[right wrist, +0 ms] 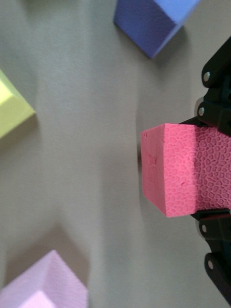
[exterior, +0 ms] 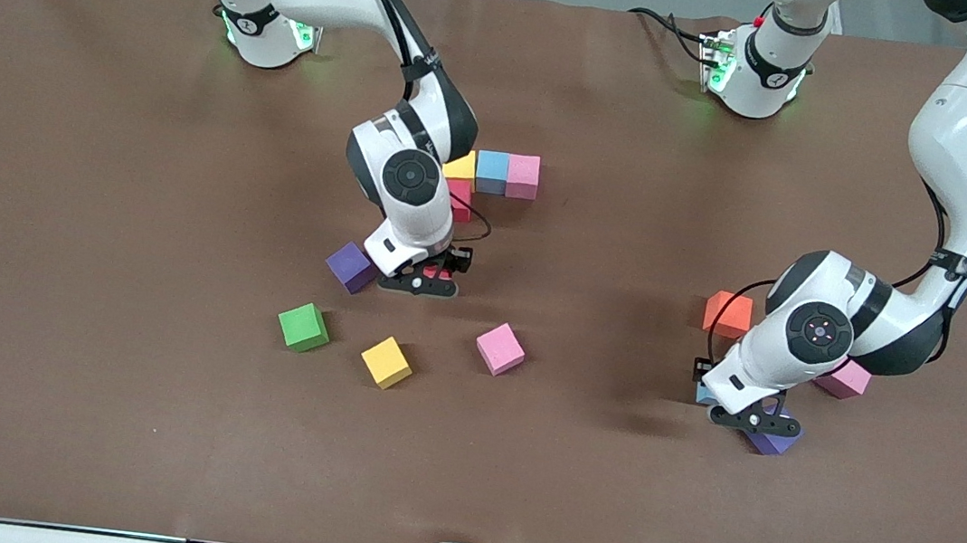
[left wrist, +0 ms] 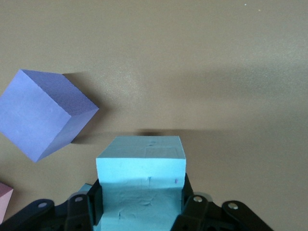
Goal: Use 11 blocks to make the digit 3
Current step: 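Carry the red cube with the right gripper back to the row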
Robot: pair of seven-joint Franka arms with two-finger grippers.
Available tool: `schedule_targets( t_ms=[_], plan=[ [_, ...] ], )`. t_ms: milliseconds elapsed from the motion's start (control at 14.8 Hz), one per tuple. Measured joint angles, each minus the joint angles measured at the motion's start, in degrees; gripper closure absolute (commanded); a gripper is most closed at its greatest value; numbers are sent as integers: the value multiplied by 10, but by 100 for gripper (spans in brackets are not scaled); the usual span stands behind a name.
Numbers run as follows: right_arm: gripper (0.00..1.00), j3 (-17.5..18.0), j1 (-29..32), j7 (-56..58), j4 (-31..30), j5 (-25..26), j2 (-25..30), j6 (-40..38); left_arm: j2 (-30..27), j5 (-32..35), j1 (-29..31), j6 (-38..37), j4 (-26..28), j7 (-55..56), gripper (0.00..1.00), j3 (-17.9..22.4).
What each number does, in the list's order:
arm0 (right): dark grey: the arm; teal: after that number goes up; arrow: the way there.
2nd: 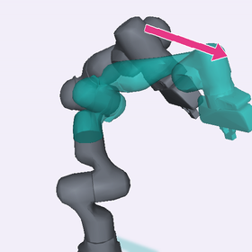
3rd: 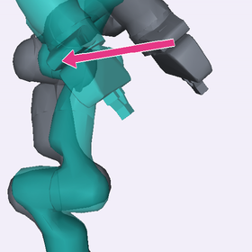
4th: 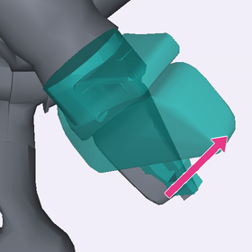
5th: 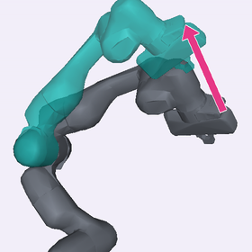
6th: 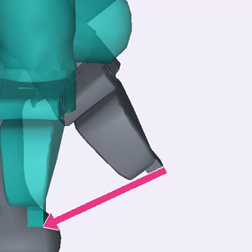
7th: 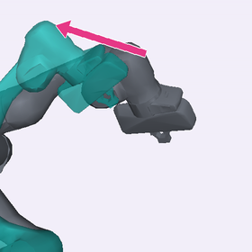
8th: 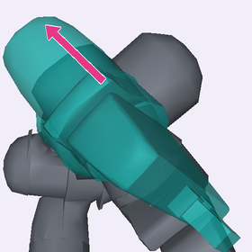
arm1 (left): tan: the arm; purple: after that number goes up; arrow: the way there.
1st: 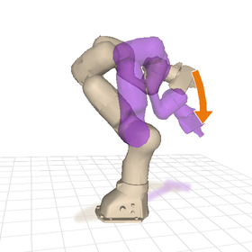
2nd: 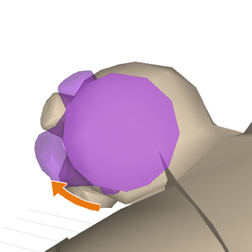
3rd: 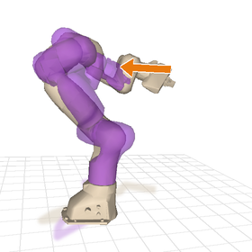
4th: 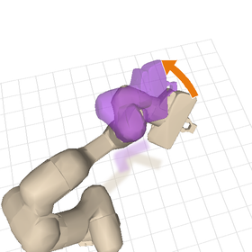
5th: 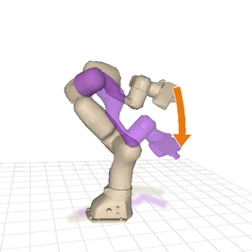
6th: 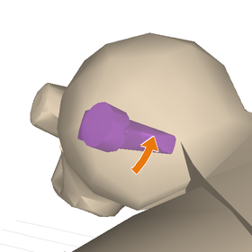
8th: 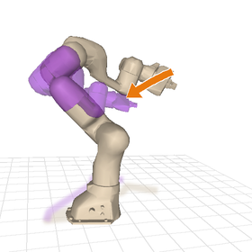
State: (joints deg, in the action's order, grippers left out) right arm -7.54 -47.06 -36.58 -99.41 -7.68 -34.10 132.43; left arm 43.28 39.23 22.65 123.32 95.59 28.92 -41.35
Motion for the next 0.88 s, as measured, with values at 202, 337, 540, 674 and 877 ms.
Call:
schedule_targets(
  t_ms=[202, 337, 540, 674, 877],
  plan=[
    [99, 1, -17, 0, -33, 0, 14, 22, 0, 0, 0, 0, 0, 0, 54, 0],
    [99, 2, -25, 0, -50, 0, 18, 36, 0, 0, 0, 0, -1, 0, 54, 0],
    [99, 3, -33, 0, -77, 0, 23, 70, 0, 0, 0, 0, -1, 0, 54, 0],
    [99, 3, -38, 0, -93, 0, 25, 81, 0, 0, 0, 0, -1, 0, 54, 0],
    [99, 3, -40, 0, -101, 0, 28, 85, 0, 0, 0, 0, -1, 0, 54, -1]
  ],
)
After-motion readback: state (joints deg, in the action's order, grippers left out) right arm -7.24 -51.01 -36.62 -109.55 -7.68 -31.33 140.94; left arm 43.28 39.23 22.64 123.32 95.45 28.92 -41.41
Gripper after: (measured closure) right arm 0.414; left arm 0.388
